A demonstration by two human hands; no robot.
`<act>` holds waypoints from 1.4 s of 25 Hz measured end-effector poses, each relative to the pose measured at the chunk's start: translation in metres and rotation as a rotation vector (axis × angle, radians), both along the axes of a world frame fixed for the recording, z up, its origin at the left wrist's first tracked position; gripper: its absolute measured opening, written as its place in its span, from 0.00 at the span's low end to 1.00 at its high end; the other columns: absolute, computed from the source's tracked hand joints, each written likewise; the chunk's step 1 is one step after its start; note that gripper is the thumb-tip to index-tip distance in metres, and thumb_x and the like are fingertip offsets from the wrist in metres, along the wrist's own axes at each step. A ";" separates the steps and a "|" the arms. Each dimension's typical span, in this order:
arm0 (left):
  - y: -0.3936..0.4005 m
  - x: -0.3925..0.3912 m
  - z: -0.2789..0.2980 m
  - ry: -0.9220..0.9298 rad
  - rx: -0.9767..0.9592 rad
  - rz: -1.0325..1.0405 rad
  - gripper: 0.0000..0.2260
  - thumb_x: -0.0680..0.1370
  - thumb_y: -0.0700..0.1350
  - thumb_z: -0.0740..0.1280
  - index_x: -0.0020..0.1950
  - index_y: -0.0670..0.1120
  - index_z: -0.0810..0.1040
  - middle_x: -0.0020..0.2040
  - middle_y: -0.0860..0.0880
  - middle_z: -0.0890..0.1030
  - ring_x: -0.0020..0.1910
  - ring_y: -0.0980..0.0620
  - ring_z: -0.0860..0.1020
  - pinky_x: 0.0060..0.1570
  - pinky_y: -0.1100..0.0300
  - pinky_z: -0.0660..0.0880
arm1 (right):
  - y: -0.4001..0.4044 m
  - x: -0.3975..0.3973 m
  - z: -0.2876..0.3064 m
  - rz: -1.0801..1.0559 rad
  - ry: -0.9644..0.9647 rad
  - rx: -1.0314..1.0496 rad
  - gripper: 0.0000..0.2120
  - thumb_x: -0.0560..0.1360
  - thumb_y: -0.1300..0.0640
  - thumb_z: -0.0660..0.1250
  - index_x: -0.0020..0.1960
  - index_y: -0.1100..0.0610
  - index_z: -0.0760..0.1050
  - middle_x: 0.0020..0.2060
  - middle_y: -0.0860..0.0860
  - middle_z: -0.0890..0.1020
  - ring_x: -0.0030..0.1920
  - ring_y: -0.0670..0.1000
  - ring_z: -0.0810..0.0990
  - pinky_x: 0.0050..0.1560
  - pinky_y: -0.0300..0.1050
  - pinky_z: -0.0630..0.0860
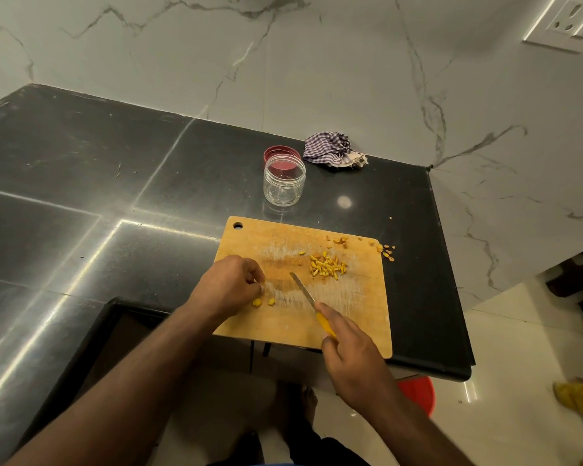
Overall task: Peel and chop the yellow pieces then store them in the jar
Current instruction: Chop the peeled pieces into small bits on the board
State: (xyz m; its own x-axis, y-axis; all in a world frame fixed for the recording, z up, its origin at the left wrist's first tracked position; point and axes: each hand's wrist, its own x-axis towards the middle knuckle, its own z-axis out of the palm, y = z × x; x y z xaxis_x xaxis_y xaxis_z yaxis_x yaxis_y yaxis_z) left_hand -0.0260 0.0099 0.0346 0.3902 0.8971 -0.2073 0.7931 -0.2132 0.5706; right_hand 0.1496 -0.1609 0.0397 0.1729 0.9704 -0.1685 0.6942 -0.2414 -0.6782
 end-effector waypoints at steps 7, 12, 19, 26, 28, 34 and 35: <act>0.001 0.026 -0.001 -0.062 0.182 0.024 0.03 0.78 0.46 0.68 0.51 0.53 0.80 0.47 0.56 0.81 0.44 0.56 0.77 0.41 0.58 0.78 | 0.000 0.006 0.002 -0.061 0.027 -0.016 0.24 0.83 0.56 0.57 0.77 0.43 0.60 0.65 0.36 0.65 0.64 0.35 0.64 0.59 0.24 0.60; 0.005 0.046 -0.006 0.052 0.226 -0.051 0.05 0.77 0.49 0.69 0.52 0.54 0.82 0.49 0.55 0.82 0.47 0.53 0.77 0.46 0.52 0.79 | 0.001 0.011 0.003 -0.078 0.034 0.000 0.24 0.83 0.56 0.57 0.77 0.43 0.60 0.64 0.35 0.65 0.64 0.37 0.66 0.67 0.37 0.68; 0.002 0.037 -0.009 -0.031 0.126 0.030 0.11 0.77 0.49 0.72 0.58 0.53 0.82 0.52 0.54 0.82 0.46 0.57 0.76 0.43 0.59 0.76 | 0.003 0.011 0.004 -0.080 0.046 0.008 0.24 0.82 0.57 0.57 0.76 0.44 0.61 0.67 0.38 0.67 0.65 0.37 0.65 0.68 0.38 0.68; 0.001 0.041 -0.017 -0.011 0.132 0.037 0.09 0.76 0.50 0.71 0.55 0.53 0.85 0.51 0.56 0.84 0.46 0.57 0.78 0.43 0.58 0.78 | 0.008 0.005 0.005 -0.031 0.012 -0.002 0.24 0.83 0.58 0.56 0.78 0.46 0.59 0.67 0.39 0.66 0.62 0.32 0.60 0.59 0.18 0.53; 0.000 0.042 -0.018 -0.019 0.115 0.063 0.09 0.76 0.51 0.71 0.55 0.54 0.85 0.50 0.56 0.84 0.46 0.57 0.79 0.43 0.56 0.79 | 0.008 0.002 0.004 -0.004 0.004 -0.007 0.25 0.83 0.57 0.56 0.78 0.47 0.58 0.70 0.41 0.67 0.64 0.33 0.62 0.62 0.20 0.56; -0.003 0.043 -0.023 -0.033 0.080 0.137 0.07 0.75 0.52 0.71 0.51 0.56 0.85 0.46 0.60 0.83 0.46 0.57 0.79 0.44 0.54 0.80 | 0.012 -0.009 -0.001 0.035 -0.023 0.030 0.25 0.83 0.57 0.54 0.78 0.48 0.57 0.70 0.46 0.70 0.67 0.43 0.69 0.67 0.40 0.68; -0.003 0.043 -0.023 -0.034 0.072 0.141 0.06 0.75 0.52 0.71 0.51 0.56 0.85 0.46 0.60 0.83 0.45 0.57 0.79 0.45 0.53 0.80 | 0.013 -0.009 -0.001 0.041 -0.029 0.038 0.25 0.83 0.57 0.54 0.78 0.48 0.57 0.69 0.46 0.70 0.67 0.44 0.69 0.67 0.40 0.68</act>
State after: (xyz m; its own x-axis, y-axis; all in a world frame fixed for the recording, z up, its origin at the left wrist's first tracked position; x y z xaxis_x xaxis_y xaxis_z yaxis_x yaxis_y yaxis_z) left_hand 0.0171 0.0069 0.0115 0.2654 0.9555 -0.1292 0.7985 -0.1427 0.5848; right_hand 0.1407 -0.1479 0.0382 0.1371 0.9824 -0.1273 0.7222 -0.1870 -0.6659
